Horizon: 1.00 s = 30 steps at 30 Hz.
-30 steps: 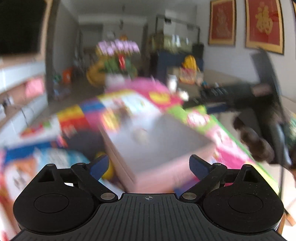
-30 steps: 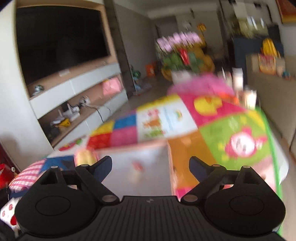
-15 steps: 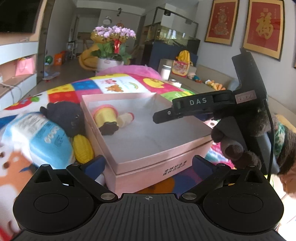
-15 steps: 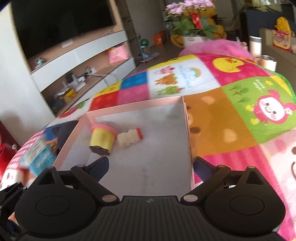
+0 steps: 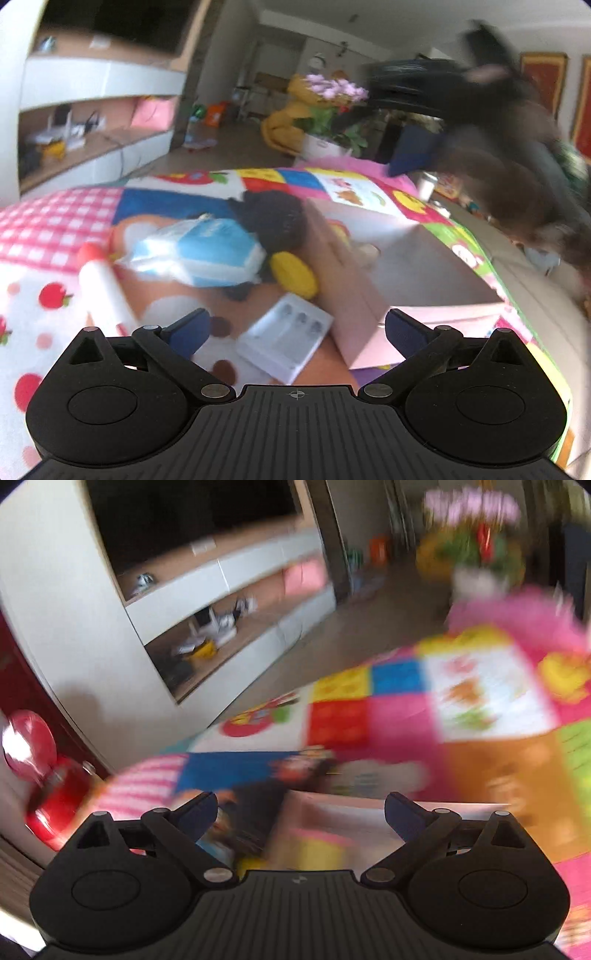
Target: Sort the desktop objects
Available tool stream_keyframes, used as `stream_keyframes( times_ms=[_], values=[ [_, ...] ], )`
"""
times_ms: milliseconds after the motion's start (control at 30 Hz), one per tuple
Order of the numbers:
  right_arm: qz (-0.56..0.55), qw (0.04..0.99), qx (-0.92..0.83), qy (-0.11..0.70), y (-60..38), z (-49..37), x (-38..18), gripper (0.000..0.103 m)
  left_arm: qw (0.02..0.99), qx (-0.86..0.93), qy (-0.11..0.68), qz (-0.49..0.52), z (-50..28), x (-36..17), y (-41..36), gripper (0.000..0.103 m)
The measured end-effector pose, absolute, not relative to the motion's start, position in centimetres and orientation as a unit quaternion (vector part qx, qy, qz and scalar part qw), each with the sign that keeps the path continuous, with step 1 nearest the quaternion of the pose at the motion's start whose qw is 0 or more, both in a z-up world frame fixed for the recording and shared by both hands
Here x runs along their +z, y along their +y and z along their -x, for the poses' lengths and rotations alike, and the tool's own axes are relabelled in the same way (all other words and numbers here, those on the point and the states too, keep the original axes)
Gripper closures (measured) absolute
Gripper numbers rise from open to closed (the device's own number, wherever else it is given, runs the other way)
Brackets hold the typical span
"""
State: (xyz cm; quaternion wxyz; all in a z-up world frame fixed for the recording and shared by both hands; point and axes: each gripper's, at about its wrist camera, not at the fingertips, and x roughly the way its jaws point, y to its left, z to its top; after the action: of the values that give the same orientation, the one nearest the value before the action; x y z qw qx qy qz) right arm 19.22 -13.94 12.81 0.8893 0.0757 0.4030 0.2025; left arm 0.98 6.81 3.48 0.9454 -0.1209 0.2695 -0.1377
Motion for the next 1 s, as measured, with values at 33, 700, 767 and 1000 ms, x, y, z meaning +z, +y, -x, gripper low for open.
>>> stream_keyframes(
  times_ms=[33,700,767,1000],
  values=[
    [-0.075,0.885,0.196,0.415,-12.3,-21.0,12.4,0.016,0.947,-0.132,0.263,0.129,-0.8,3.7,7.6,0.000],
    [0.075,0.804,0.248,0.536,0.1,-22.9,5.2,0.065,0.943,-0.073,0.297,0.129,0.3,2.8,13.4,0.000],
    [0.042,0.780,0.284,0.556,-0.8,-20.3,5.6,0.070,0.940,-0.089,0.304,0.126,0.8,2.5,13.1,0.000],
    [0.063,0.822,0.376,0.424,-4.7,-8.3,10.1,0.063,0.940,-0.095,0.314,0.095,1.9,2.4,11.8,0.000]
  ],
)
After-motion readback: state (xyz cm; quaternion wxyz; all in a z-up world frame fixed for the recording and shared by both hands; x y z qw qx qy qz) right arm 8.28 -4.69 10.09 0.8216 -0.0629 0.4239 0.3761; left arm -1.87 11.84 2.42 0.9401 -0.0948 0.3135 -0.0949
